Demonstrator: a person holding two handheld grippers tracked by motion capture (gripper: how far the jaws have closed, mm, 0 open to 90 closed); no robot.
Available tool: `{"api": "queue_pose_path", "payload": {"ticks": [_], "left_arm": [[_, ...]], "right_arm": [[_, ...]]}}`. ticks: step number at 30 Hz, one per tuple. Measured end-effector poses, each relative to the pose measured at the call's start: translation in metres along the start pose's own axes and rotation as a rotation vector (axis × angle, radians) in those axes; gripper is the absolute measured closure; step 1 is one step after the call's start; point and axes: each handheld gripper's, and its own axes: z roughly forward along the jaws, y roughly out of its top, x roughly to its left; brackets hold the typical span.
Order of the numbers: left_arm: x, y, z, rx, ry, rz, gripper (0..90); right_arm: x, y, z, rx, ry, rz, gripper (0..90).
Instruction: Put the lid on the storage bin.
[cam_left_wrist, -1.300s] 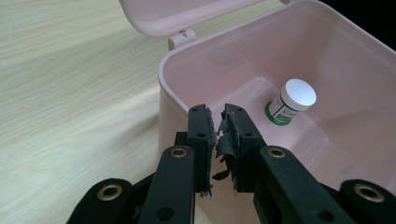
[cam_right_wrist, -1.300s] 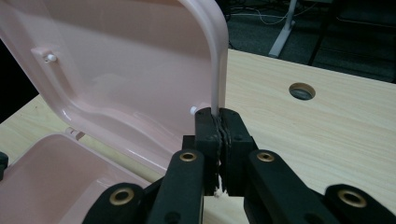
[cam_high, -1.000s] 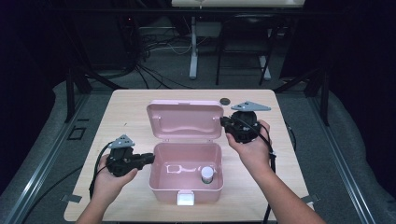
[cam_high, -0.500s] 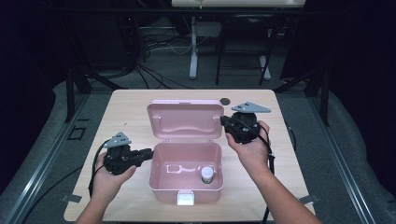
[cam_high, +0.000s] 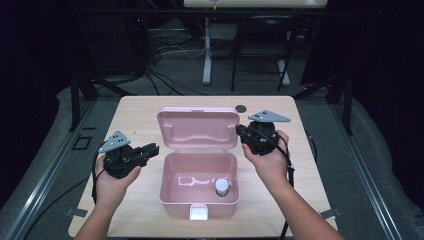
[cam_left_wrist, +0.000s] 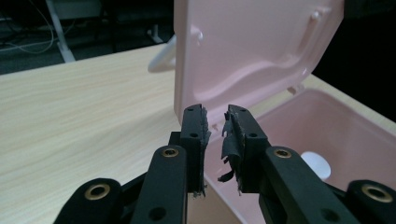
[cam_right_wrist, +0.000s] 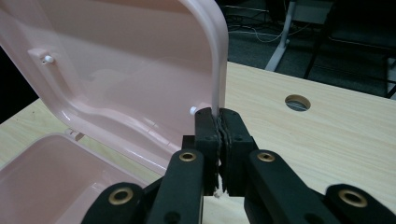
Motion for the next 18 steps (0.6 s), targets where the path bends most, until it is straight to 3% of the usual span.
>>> {"api": "queue_pose_path", "payload": {"ticks": [8, 12, 18], "left_arm": [[0.0, 0.016, 0.004, -0.028, 0.016, 0.024, 75.9], [0.005, 0.028, 0.007, -0.071, 0.023, -0.015, 75.8], [0.008, 0.04, 0.01, -0.083, 0.051, -0.017, 73.2]], "right_arm": [[0.0, -0.001, -0.001, -0.004, 0.002, -0.002, 87.1], [0.0, -0.001, -0.001, -0.003, 0.008, -0.002, 86.8], [0.0, -0.001, -0.002, -0.001, 0.015, -0.003, 86.2]]}}
